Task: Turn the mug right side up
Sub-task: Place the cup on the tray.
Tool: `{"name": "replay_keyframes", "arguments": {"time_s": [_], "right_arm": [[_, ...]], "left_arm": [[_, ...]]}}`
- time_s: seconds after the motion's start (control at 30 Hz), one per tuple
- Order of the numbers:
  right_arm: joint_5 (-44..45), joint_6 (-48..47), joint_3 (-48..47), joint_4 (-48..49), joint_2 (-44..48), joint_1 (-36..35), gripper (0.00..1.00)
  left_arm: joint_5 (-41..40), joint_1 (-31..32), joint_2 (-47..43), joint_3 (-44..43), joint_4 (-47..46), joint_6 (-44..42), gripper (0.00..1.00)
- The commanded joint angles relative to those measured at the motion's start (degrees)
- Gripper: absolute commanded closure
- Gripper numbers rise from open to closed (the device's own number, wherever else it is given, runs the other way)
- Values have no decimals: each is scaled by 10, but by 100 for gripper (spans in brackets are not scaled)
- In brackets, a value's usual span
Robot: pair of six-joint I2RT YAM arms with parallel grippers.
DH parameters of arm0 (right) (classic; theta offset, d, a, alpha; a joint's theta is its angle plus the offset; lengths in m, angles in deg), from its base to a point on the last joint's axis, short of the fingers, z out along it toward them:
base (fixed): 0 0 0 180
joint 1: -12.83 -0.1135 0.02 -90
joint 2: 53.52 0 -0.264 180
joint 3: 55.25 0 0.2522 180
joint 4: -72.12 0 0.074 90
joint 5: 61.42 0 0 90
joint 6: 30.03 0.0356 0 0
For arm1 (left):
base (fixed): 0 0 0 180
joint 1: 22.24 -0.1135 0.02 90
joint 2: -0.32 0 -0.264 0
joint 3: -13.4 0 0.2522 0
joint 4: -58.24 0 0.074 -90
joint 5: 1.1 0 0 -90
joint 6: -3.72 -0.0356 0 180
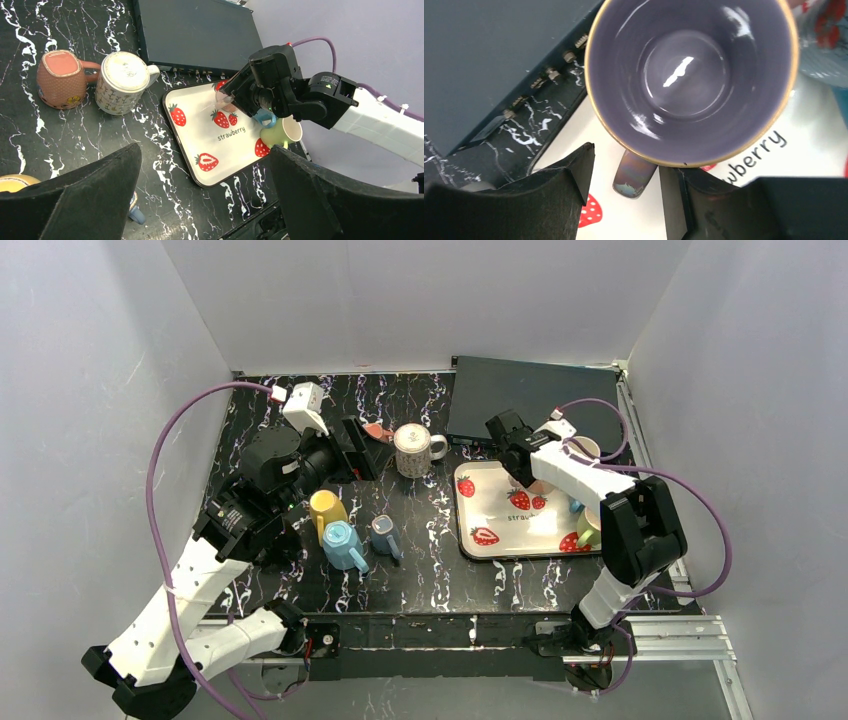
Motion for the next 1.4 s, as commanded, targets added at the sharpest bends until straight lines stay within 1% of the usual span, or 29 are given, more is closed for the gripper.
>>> {"name": "replay_keyframes", "arguments": {"time_s": [0.0, 0.07, 0.13, 0.23, 0.57, 0.7, 0.87, 0.93, 1.07, 1.13, 1.17, 1.3, 1.37], "right_arm": [[-46, -29, 5, 78, 15, 25, 42], [-83, -34, 20, 111, 14, 38, 42], [-102, -33, 27, 134, 10, 45, 42], [-105, -30, 22, 138, 4, 47, 41], [-131, -24, 18, 148, 5, 47, 31], [-139, -23, 27, 142, 25, 47, 25], [-154, -34, 46, 133, 62, 46, 20], [-147, -44, 55, 123, 78, 47, 18], [-123, -71, 78, 106, 109, 47, 17], [-110, -84, 88, 94, 127, 47, 20], [-108, -94, 94, 92, 137, 47, 23], [-106, -152, 117, 102, 180, 47, 41], [-103, -182, 111, 86, 193, 47, 46]], "left_arm": [[-14, 1, -1, -9, 8, -3, 3], [-21, 1, 1, -6, 11, -3, 3], [-26, 1, 3, -5, 16, -3, 3], [-28, 1, 1, -2, 23, -2, 3], [-31, 1, -3, 2, 29, -2, 3], [-31, 1, -2, 3, 30, -1, 3], [-31, 1, -3, 8, 29, 1, 3], [-31, 1, -4, 11, 29, 3, 3], [-29, 1, -4, 16, 27, 7, 3], [-27, 1, -4, 16, 28, 8, 3], [-28, 1, -4, 16, 28, 7, 3], [-32, 1, -5, 18, 30, 7, 3], [-33, 1, -4, 20, 30, 7, 3]]}}
